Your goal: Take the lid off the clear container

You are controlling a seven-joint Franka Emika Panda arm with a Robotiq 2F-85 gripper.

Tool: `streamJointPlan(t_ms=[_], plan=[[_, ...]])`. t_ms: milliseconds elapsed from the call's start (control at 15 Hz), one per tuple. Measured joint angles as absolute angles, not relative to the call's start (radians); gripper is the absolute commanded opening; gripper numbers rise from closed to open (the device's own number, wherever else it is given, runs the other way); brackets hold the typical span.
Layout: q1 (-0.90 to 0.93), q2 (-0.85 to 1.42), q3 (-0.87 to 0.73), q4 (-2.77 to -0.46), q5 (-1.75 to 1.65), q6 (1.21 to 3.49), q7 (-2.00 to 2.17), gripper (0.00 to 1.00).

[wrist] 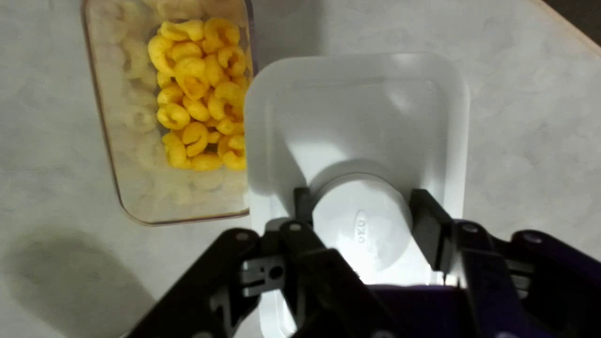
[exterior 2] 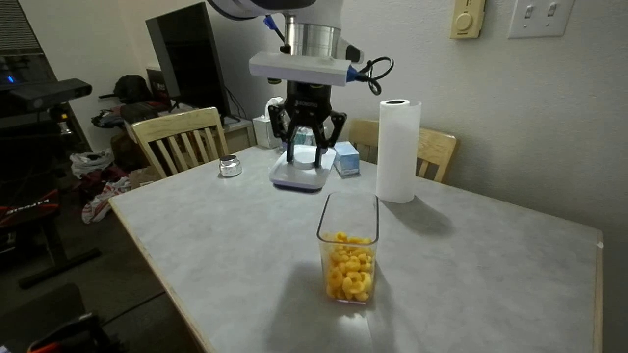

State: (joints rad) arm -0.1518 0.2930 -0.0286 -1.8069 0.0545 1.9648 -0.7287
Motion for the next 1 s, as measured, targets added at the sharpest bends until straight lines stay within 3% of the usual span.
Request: streamJointPlan(t_ms=[1000], plan=[[-0.041, 0.611, 0.019, -1.735, -0.145, 2.041, -0.621, 0.29]])
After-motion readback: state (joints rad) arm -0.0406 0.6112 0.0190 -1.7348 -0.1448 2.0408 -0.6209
